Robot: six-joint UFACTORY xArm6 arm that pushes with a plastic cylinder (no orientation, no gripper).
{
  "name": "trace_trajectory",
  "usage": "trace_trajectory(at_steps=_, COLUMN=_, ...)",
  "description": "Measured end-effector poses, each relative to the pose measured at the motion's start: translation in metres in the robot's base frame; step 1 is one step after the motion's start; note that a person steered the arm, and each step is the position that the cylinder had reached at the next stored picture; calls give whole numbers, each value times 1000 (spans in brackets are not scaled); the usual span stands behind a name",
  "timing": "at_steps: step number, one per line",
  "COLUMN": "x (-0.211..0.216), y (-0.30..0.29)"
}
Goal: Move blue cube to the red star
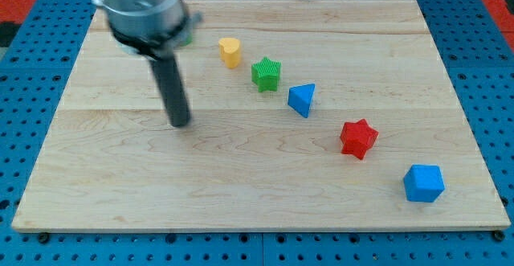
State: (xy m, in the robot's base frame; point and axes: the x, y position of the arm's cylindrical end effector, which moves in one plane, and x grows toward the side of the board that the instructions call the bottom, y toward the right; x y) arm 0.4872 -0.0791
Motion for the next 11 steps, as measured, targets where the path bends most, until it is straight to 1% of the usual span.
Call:
trace_trajectory(at_steps=1, x=60, y=84)
trace_trajectory(at_steps=2, x=107, y=171)
trace_trajectory(at_steps=3, x=129, y=277)
trace_trajectory(at_steps=4, x=129, y=348)
trace_trajectory(at_steps=5, x=129, y=240)
trace_trajectory(at_steps=6, x=119, y=225)
trace_trajectory(at_steps=7, x=131, y=278)
trace_trajectory(at_steps=8, x=81, y=308)
trace_trajectory(at_steps=9, x=58, y=261)
trace_trajectory(at_steps=10, x=58, y=210)
trace_trajectory(at_steps=11, x=47, y=172)
